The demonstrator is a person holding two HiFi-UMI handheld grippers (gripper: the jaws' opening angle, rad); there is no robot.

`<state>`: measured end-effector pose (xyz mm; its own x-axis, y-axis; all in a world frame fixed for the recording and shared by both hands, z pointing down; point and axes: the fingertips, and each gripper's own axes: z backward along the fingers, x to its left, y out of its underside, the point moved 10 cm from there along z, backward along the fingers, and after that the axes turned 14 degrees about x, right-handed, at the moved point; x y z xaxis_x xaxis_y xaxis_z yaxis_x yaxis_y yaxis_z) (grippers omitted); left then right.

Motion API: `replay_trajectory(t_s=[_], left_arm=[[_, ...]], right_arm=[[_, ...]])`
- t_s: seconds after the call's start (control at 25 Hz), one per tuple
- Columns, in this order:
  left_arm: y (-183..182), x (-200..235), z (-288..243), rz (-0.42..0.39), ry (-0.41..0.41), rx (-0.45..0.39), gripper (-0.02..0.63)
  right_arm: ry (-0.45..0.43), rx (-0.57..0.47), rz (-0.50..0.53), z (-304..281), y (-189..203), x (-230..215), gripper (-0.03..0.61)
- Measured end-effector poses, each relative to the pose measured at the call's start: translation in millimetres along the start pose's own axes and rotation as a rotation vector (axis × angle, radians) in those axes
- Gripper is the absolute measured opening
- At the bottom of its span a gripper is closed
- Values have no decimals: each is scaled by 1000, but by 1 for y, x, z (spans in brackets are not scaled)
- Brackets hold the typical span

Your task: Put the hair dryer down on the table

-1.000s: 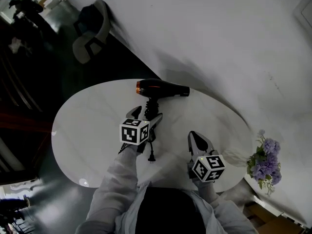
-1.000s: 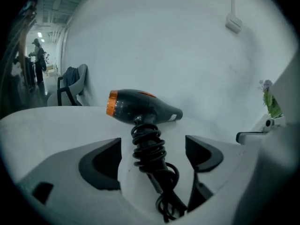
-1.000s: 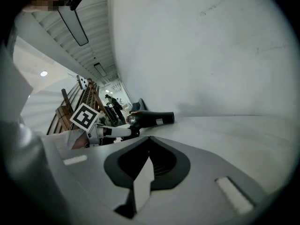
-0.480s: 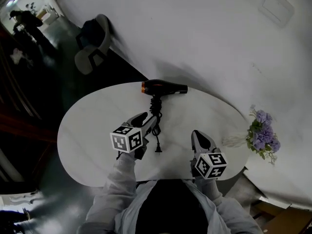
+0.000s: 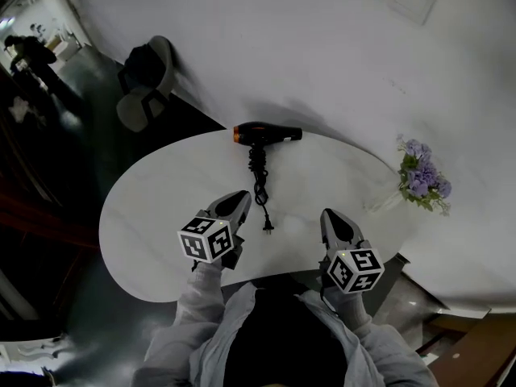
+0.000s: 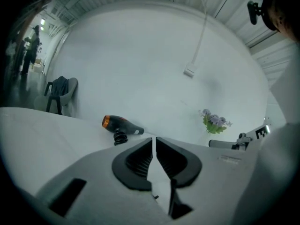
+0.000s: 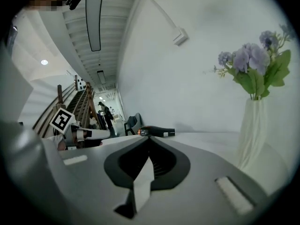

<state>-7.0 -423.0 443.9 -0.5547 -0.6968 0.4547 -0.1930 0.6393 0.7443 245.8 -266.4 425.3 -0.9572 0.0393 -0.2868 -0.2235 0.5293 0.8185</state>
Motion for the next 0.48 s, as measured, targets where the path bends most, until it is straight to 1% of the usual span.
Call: replay_trajectory(t_s=[0.16,0.32,0.4,0.48], left_arm=[[14,-9,28,-16,3,-28,6],[31,-20,54,-62,4,-46,5],[39,-27,66,-84,17,-62,5],[49,-34,74,-102,47,-76,5]], right_arm=[[36,-21,-3,24,15,17,10],[67,-34,9,46,33,32,10],[76,-46,9,56,42,39,10],[96,-64,10,67,50,45,9]])
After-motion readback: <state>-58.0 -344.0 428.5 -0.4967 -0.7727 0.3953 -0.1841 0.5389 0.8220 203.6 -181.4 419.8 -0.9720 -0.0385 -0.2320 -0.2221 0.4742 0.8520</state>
